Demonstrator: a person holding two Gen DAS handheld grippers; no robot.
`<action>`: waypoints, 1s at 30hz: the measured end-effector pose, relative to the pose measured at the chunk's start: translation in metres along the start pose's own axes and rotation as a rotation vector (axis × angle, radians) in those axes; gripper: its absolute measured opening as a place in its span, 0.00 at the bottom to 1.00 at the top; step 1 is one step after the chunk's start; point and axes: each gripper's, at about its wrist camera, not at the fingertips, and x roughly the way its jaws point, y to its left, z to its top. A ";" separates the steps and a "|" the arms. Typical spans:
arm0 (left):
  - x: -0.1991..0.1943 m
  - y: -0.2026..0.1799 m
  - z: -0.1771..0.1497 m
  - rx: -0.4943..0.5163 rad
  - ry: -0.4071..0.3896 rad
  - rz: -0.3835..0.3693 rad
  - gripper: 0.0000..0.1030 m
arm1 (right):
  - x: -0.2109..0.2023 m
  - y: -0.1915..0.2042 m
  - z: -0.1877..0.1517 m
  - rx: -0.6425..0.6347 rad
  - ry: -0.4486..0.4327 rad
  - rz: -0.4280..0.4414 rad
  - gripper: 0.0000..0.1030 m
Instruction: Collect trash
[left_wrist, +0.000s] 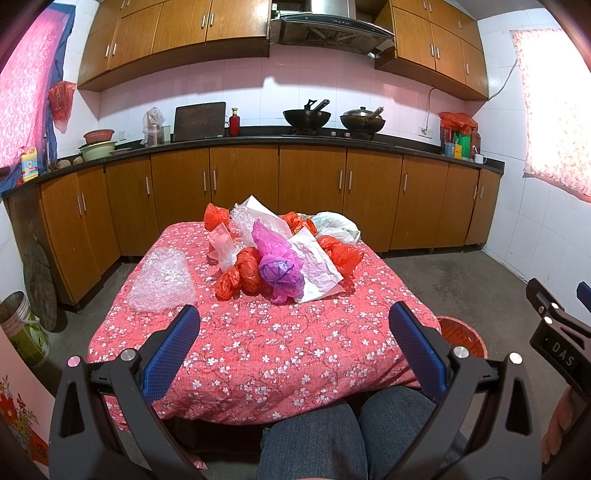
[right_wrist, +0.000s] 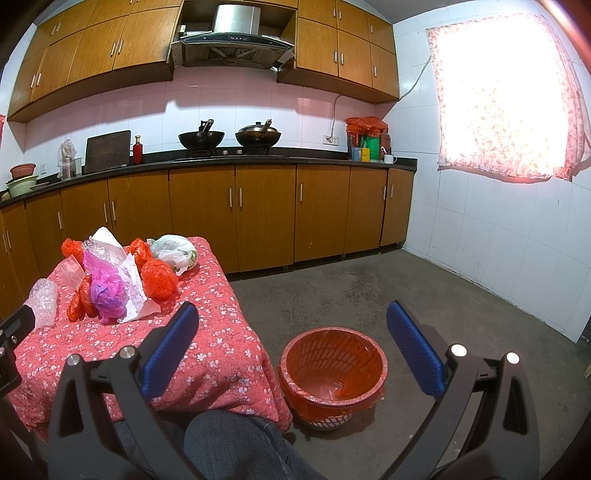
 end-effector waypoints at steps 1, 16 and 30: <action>0.000 0.000 0.000 0.000 0.000 0.000 0.98 | 0.000 0.000 0.000 0.000 0.000 0.000 0.96; 0.000 0.000 0.000 -0.001 0.000 0.000 0.98 | 0.000 0.000 0.000 0.001 0.001 0.000 0.96; 0.001 0.000 -0.001 0.002 0.010 0.014 0.98 | 0.003 0.002 -0.002 0.000 0.005 0.008 0.96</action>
